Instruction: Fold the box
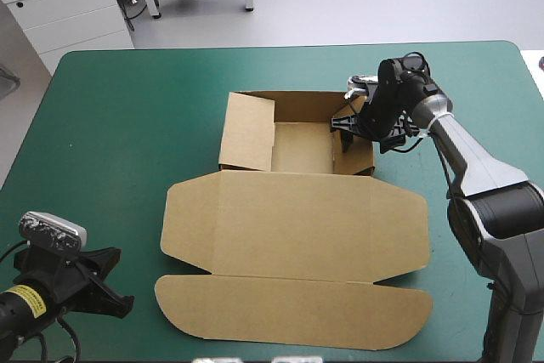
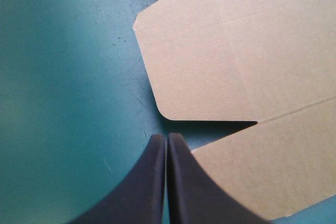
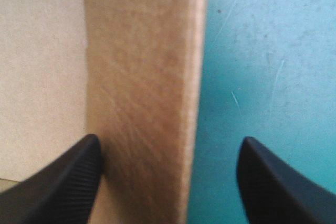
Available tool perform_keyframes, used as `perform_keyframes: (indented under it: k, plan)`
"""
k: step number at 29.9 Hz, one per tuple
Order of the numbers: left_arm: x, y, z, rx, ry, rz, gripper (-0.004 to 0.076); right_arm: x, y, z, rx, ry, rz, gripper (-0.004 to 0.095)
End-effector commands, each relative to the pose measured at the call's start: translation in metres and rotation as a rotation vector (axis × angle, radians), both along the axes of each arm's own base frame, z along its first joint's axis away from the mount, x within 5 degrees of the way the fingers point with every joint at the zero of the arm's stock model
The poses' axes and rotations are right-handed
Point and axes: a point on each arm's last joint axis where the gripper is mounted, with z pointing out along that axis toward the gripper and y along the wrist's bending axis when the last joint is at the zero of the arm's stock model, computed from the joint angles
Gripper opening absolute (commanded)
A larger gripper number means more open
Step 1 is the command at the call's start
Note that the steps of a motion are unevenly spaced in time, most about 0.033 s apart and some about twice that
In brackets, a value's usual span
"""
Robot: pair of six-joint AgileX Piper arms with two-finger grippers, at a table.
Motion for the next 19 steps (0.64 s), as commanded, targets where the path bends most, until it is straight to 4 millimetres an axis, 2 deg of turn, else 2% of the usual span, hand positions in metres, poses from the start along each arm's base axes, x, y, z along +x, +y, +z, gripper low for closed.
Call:
perform_keyframes:
  k: [1,2,3,7,9,12,15,19]
  plan:
    - [0.002,-0.002,0.012,-0.044,-0.064,-0.005,-0.001,-0.008,-0.005,0.031,0.016,-0.058,0.0,0.0225]
    - [0.002,-0.002,0.012,-0.045,-0.066,-0.005,-0.001,-0.008,-0.005,0.031,0.014,-0.06,0.009,0.0048]
    - [0.002,-0.002,0.012,-0.045,-0.065,-0.005,-0.001,-0.008,-0.004,0.032,0.015,-0.063,0.014,-0.0009]
    - [0.003,-0.002,0.012,-0.048,-0.074,-0.006,-0.001,-0.008,-0.006,0.036,0.009,-0.079,0.024,-0.0007]
    - [0.003,-0.002,0.012,-0.048,-0.074,-0.006,-0.001,-0.007,-0.009,0.048,0.005,-0.119,0.024,-0.0017]
    - [0.003,-0.002,0.012,-0.048,-0.074,-0.006,-0.001,-0.005,-0.021,0.077,0.012,-0.217,0.029,-0.0019]
    - [0.003,-0.002,0.012,-0.001,-0.093,-0.035,-0.001,-0.01,-0.051,0.113,-0.006,-0.334,0.03,-0.0019]
    - [0.002,-0.001,0.011,0.019,-0.086,-0.047,-0.001,-0.025,-0.115,0.148,-0.092,-0.435,-0.093,-0.002]
